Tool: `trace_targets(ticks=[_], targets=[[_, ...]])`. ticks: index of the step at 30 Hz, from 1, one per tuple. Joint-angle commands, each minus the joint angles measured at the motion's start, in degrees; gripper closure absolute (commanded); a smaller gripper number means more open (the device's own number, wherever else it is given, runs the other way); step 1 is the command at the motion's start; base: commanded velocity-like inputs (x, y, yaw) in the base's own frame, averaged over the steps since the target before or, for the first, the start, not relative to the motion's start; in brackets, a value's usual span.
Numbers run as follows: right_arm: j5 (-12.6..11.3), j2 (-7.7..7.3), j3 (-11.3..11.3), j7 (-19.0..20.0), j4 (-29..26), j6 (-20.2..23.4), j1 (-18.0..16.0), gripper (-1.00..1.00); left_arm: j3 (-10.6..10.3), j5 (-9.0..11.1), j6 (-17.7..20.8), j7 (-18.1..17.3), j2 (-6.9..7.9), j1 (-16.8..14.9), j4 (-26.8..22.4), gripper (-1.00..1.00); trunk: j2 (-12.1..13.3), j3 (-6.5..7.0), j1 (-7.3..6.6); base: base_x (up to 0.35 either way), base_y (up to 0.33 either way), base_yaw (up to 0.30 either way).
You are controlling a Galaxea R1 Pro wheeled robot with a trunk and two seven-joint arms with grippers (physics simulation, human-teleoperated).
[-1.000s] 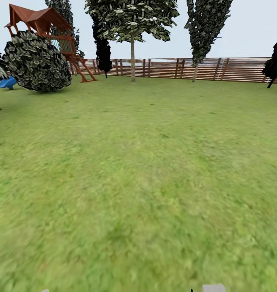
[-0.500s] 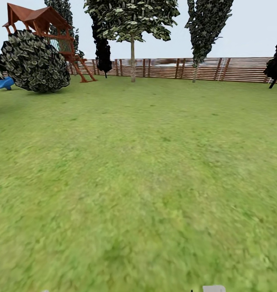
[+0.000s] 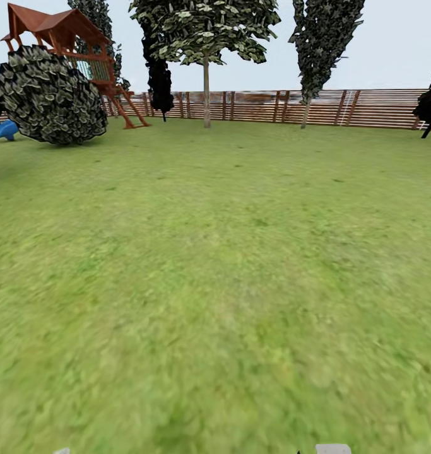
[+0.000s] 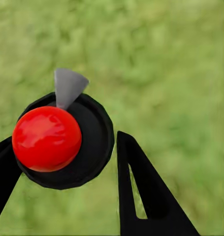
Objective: In the garden, pick up the pesticide atomizer on the floor and spray pesticide onto both trees until each tree trunk is fully covered.
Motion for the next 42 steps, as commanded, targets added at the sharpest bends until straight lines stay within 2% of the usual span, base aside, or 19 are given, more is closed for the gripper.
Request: trace_targets(ticks=[1,10,17,42], targets=[[0.6,0.0,-0.4,-0.2,0.1,-0.2,-0.1,-1.0,0.1,-0.4,-0.2,0.3,-0.01,0.0,0.1,1.0,0.0,-0.05,0.03,0.335,0.0,0.0],[0.6,0.0,-0.4,-0.2,0.1,-0.2,-0.1,-1.0,-0.1,-0.9,-0.3,-0.3,-0.55,0.0,0.5,1.0,0.0,-0.05,0.03,0.336,0.0,0.0],[0.6,0.0,-0.4,-0.2,0.1,-0.2,0.0,-1.0,0.3,-0.6,-0.3,-0.3,0.02,0.0,0.3,1.0,0.0,-0.05,0.03,0.335,0.0,0.0],[0.6,0.0,-0.4,-0.2,0.1,-0.2,-0.1,-1.0,0.0,-0.8,-0.4,-0.4,-0.22,0.0,0.4,1.0,0.0,-0.05,0.03,0.336,0.0,0.0]])
